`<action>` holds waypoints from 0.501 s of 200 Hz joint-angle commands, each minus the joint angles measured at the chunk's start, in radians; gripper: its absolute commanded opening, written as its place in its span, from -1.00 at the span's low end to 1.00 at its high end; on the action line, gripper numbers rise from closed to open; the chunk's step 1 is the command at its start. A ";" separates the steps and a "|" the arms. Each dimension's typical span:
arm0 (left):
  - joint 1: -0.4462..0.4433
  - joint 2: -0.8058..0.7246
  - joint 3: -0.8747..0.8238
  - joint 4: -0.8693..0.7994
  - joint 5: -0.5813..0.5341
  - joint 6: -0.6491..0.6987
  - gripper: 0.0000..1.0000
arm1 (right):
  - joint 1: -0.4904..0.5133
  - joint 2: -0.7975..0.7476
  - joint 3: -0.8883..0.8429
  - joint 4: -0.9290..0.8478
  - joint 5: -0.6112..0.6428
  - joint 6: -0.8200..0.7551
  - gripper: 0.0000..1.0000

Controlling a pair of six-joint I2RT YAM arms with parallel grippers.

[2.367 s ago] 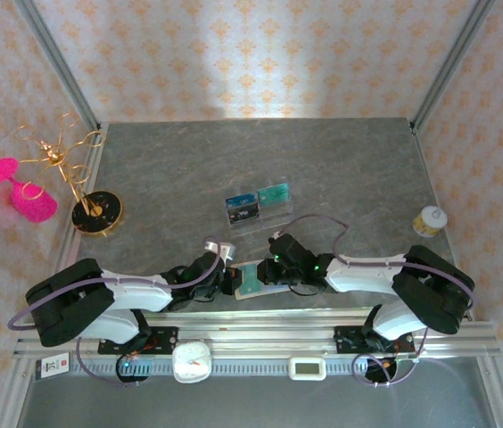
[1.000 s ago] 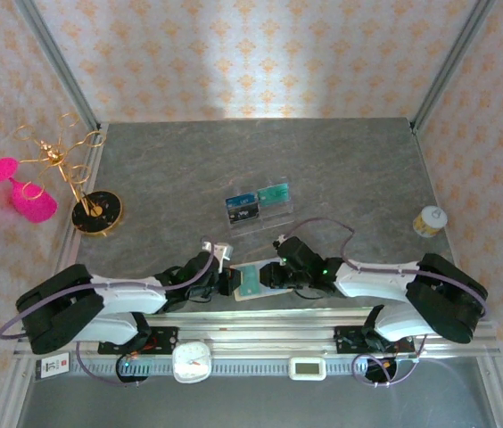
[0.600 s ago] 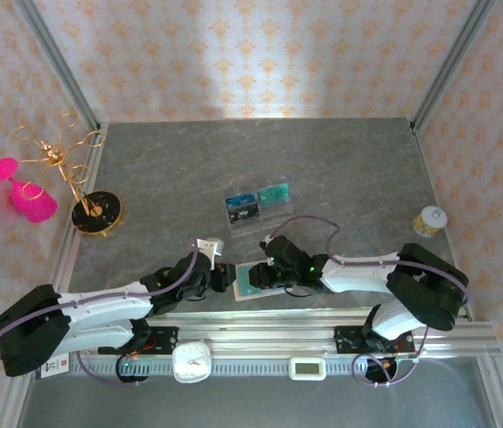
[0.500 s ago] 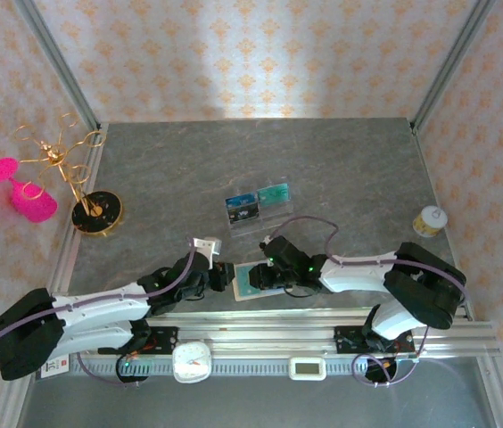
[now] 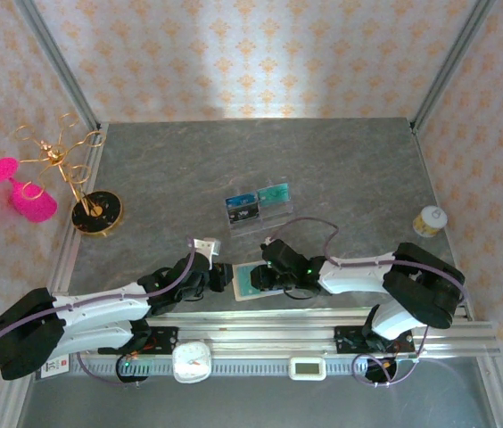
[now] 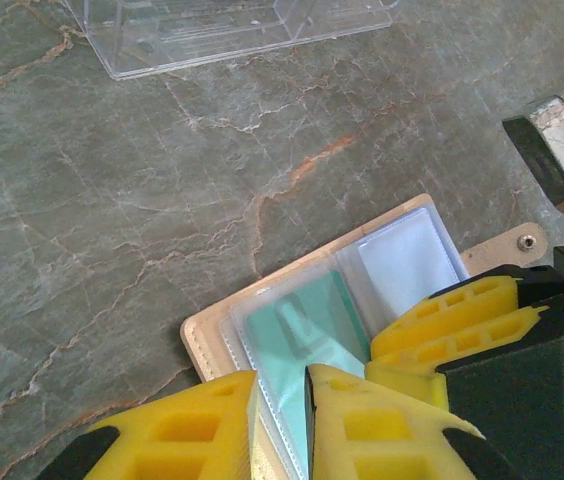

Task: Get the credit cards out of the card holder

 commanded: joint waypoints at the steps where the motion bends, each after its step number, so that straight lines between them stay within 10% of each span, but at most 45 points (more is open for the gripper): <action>1: -0.003 0.006 0.018 -0.012 -0.011 0.016 -0.60 | 0.012 0.002 0.019 -0.079 0.082 0.011 -0.54; 100: -0.001 0.051 0.060 0.027 0.043 0.041 -0.60 | 0.033 -0.075 0.054 -0.190 0.214 0.016 -0.43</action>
